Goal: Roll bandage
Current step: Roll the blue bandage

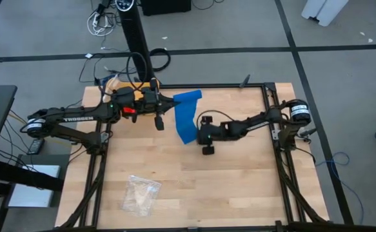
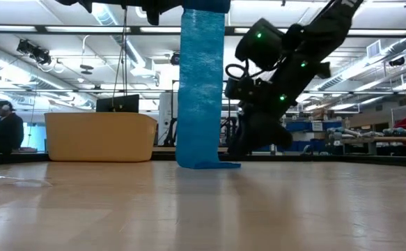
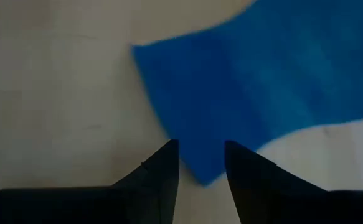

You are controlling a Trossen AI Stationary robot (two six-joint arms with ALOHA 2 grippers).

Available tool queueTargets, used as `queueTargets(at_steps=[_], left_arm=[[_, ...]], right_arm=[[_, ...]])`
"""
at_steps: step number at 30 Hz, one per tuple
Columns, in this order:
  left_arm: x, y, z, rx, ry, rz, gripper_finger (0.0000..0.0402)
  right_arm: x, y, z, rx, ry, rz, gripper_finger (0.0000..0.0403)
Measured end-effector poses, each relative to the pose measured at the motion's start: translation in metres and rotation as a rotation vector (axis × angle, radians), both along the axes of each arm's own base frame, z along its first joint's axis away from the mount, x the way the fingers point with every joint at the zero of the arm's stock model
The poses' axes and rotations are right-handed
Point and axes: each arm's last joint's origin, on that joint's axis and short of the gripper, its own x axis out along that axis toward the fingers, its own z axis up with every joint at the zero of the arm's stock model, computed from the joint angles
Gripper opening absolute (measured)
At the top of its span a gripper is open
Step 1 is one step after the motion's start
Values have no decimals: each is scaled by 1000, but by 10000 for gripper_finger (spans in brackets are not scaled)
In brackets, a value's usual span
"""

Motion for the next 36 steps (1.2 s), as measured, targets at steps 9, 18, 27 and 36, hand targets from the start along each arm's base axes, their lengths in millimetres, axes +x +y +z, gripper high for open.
queueTargets(at_steps=[9,18,27,36], left_arm=[[0,1,0,5,2,5,19],[0,1,-1,24,13,7,19],[-1,5,-7,96,99,85,19],[-2,6,-20,134,240,125,19]], right_arm=[[3,-13,-14,118,12,90,123],[8,-17,-31,141,14,75,45],[-10,42,18,69,5,141,4],[-46,121,84,52,-187,193,2]])
